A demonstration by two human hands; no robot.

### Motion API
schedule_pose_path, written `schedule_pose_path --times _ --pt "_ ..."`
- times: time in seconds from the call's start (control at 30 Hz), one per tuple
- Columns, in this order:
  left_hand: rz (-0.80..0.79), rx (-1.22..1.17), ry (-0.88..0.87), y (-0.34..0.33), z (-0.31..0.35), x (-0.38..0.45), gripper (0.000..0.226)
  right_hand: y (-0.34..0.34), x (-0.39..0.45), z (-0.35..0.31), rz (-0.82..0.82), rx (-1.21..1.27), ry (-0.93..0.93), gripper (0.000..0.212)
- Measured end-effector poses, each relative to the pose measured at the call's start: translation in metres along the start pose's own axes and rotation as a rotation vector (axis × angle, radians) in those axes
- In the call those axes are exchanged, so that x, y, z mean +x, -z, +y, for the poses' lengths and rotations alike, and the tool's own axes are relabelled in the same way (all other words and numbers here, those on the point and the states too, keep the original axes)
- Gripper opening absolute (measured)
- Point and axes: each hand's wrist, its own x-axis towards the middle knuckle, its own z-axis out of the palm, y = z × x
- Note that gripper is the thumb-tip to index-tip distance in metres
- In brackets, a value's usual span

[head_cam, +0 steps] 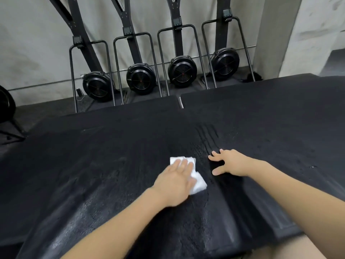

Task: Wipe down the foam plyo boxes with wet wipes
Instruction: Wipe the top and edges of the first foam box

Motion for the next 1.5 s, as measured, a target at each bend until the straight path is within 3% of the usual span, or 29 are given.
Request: schedule_pose_path --times 0.13,0.3,0.4,0.63,0.87,0.97,1.17,1.5 --pt "0.033 -0.028 0.083 -0.005 0.013 0.003 0.063 -0.001 0.001 0.002 0.015 0.003 -0.008 0.075" --pt "0.112 0.000 -0.166 -0.027 0.054 -0.057 0.064 -0.005 0.003 0.004 0.026 -0.027 -0.012 0.075" --pt "0.139 0.038 -0.193 -0.033 0.052 -0.075 0.069 -0.005 0.004 0.006 0.024 -0.029 -0.025 0.075" --pt "0.059 0.004 0.105 -0.012 0.056 -0.028 0.066 -0.003 -0.001 -0.004 0.046 -0.078 -0.046 0.074" --pt "0.126 0.102 -0.195 -0.050 0.112 -0.085 0.072 -0.011 -0.002 0.000 0.055 -0.079 -0.033 0.072" --pt "0.251 0.174 -0.182 -0.062 0.093 -0.108 0.067 -0.012 -0.004 -0.002 0.060 -0.082 -0.026 0.070" --pt "0.292 0.208 -0.068 -0.080 0.060 -0.134 0.068 -0.013 -0.004 -0.001 0.066 -0.056 -0.017 0.069" --pt "0.314 0.142 -0.031 -0.067 0.156 -0.067 0.072 -0.015 -0.005 0.004 0.081 -0.037 -0.031 0.070"
